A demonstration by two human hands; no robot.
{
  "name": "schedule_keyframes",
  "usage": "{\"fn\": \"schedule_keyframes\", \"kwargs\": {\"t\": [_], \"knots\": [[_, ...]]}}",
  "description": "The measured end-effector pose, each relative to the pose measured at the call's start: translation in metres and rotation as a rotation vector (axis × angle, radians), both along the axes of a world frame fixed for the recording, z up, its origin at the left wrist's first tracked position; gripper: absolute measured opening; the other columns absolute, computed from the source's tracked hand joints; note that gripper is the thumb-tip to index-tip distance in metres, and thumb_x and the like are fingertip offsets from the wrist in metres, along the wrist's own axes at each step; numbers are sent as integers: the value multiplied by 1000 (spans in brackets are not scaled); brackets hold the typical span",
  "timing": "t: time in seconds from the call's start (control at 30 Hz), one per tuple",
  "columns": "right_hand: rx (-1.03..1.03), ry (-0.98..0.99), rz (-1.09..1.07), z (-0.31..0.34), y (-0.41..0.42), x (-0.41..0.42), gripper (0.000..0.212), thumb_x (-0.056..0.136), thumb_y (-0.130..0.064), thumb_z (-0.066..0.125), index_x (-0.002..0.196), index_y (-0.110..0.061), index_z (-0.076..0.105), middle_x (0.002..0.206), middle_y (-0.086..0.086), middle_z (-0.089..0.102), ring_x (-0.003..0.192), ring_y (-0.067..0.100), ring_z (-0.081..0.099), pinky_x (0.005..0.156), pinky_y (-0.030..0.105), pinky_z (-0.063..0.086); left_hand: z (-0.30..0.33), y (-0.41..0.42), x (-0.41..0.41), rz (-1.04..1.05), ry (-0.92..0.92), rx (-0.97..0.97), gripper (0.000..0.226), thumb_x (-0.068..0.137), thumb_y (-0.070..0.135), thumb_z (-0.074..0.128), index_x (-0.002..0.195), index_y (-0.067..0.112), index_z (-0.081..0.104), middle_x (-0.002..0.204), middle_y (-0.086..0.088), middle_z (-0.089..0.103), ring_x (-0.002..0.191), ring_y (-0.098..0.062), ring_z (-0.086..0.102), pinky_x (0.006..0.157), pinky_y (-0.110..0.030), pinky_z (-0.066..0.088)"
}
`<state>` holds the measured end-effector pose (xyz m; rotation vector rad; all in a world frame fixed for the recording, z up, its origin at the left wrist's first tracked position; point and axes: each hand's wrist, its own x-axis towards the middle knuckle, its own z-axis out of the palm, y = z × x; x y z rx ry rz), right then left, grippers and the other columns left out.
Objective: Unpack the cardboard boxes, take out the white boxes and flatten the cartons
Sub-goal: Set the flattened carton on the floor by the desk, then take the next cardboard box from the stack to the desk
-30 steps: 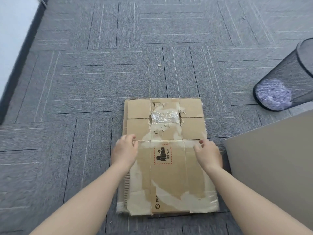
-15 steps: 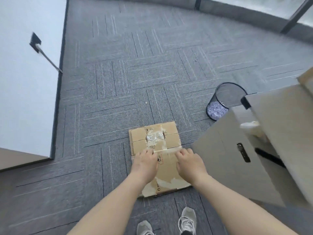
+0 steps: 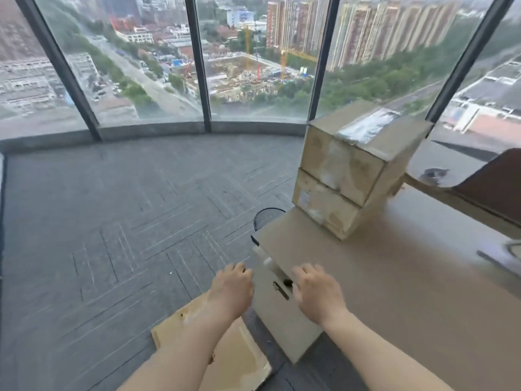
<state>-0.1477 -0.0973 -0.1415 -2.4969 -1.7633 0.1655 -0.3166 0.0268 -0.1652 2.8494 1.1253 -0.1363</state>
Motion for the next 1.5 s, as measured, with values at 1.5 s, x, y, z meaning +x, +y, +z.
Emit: {"fn": "schedule_keyframes", "kwargs": {"t": [1.5], "knots": [[856, 1332, -886, 132, 73, 285, 35, 88, -25, 60, 122, -17, 57, 107, 7, 71, 84, 18, 69, 60, 24, 51, 206, 197, 357, 105, -538, -864, 37, 78, 43, 78, 106, 23, 64, 94, -5, 71, 84, -25, 67, 77, -54, 57]]}}
